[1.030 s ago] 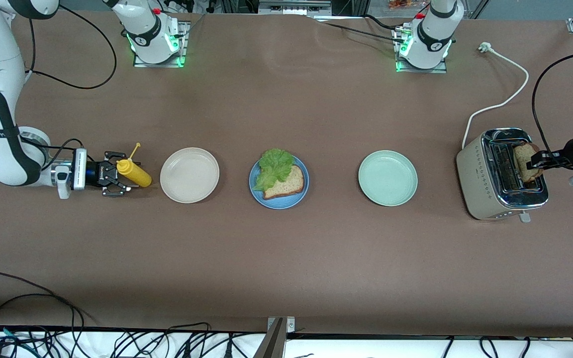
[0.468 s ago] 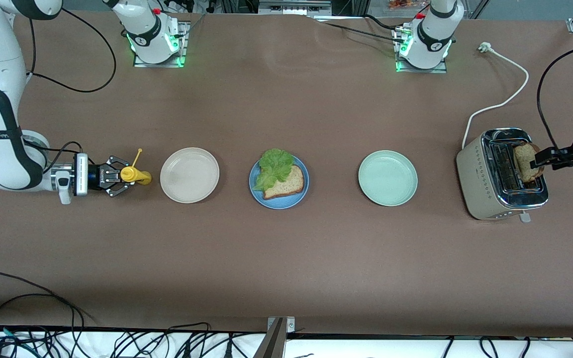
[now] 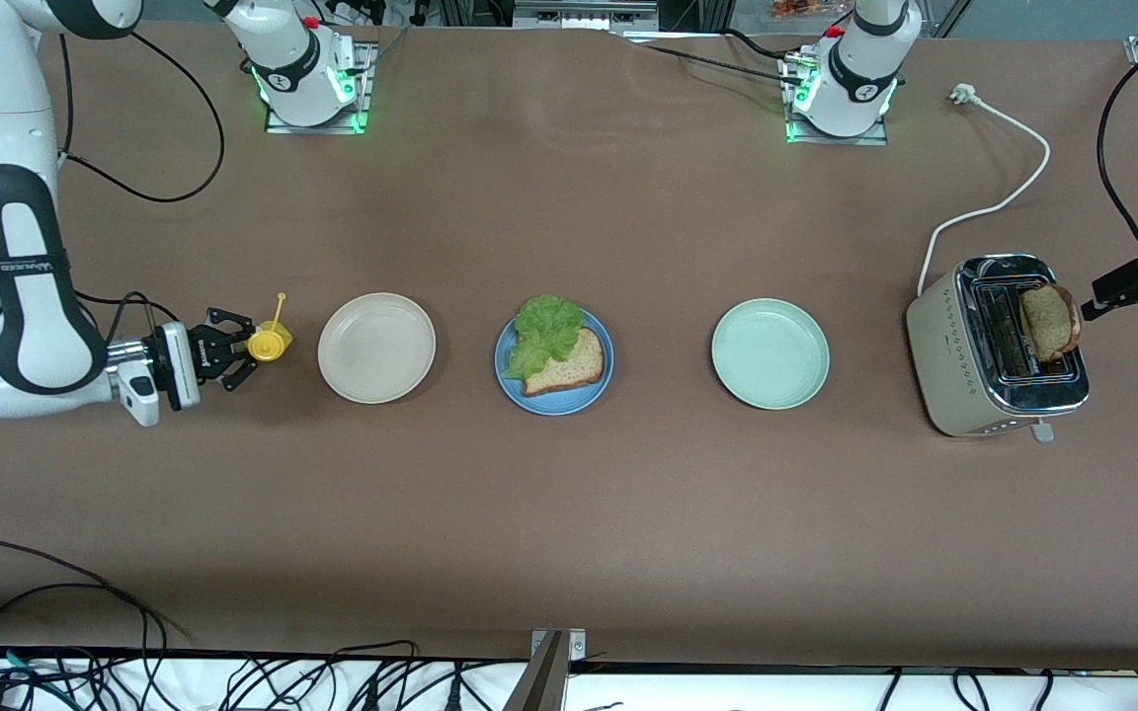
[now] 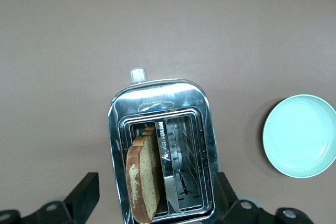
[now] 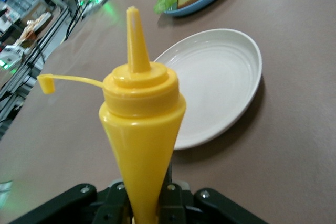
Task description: Make sandwich in blue plate with both arms
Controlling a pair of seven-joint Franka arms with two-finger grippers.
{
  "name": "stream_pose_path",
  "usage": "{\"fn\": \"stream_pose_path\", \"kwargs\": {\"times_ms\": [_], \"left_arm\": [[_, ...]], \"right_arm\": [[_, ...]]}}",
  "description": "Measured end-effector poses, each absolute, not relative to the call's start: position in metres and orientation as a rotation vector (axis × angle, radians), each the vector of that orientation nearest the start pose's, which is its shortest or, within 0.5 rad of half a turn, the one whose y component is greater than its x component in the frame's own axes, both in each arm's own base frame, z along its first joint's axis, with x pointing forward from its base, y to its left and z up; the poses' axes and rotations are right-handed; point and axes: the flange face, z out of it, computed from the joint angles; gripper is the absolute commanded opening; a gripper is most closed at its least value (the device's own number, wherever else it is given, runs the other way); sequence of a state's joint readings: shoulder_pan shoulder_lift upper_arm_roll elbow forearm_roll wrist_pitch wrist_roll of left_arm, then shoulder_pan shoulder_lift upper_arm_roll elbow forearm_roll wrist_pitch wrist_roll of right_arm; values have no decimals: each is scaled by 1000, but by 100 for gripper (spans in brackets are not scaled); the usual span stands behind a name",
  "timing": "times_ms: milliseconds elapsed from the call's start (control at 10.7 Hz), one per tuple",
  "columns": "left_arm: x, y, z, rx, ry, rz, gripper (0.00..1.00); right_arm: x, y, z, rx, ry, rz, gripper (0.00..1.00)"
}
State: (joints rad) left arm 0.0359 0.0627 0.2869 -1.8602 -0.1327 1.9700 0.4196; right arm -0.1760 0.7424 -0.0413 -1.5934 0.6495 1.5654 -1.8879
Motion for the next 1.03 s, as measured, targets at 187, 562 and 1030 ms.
{"fn": "stream_pose_path", "kwargs": {"times_ms": [187, 562, 1030], "left_arm": [[558, 161, 498, -3212, 125, -164, 97], [560, 139, 512, -3207, 191, -203, 97], [560, 129, 519, -3166, 244, -200, 100]], "right_arm": [[632, -42, 209, -1759, -1422, -34, 9], [673, 16, 283, -1982, -1489, 146, 5], [689, 162, 340, -2206, -1804, 303, 4]]}}
